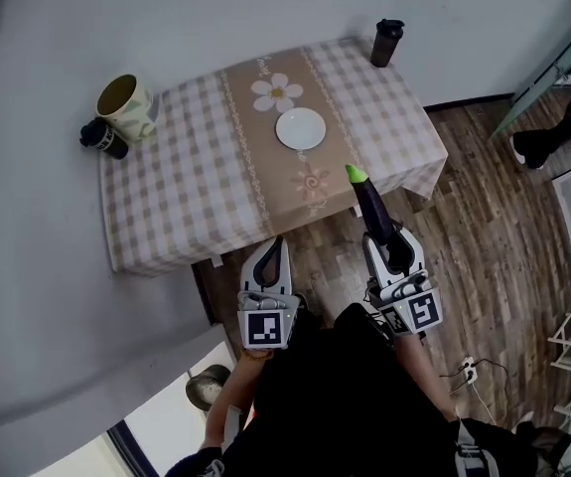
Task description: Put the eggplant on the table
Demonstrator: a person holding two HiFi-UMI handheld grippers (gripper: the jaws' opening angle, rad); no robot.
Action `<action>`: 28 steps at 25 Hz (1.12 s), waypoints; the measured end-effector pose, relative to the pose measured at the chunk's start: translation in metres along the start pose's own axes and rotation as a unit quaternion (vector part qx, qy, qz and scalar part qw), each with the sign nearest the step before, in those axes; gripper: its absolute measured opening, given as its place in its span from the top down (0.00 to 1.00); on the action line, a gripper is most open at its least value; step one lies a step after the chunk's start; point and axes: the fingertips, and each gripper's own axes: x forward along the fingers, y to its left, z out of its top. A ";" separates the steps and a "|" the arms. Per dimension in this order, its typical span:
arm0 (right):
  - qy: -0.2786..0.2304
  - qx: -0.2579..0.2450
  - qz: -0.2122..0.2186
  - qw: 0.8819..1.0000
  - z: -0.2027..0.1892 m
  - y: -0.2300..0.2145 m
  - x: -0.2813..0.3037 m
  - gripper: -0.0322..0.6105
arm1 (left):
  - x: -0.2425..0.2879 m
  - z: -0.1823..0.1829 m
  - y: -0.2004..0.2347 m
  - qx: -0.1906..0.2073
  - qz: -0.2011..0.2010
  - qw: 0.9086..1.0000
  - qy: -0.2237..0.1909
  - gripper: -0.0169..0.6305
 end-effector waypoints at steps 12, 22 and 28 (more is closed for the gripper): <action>-0.020 0.044 0.010 0.999 -0.031 -0.072 0.083 0.64 | 0.086 -0.022 0.043 0.022 0.037 0.999 0.023 0.97; -0.007 0.041 0.016 0.999 -0.038 -0.142 0.149 0.64 | 0.151 -0.011 0.067 0.052 0.072 0.996 0.023 0.97; -0.012 0.011 -0.018 1.000 -0.034 -0.139 0.122 0.64 | 0.141 -0.020 0.052 0.035 0.042 0.998 0.008 0.97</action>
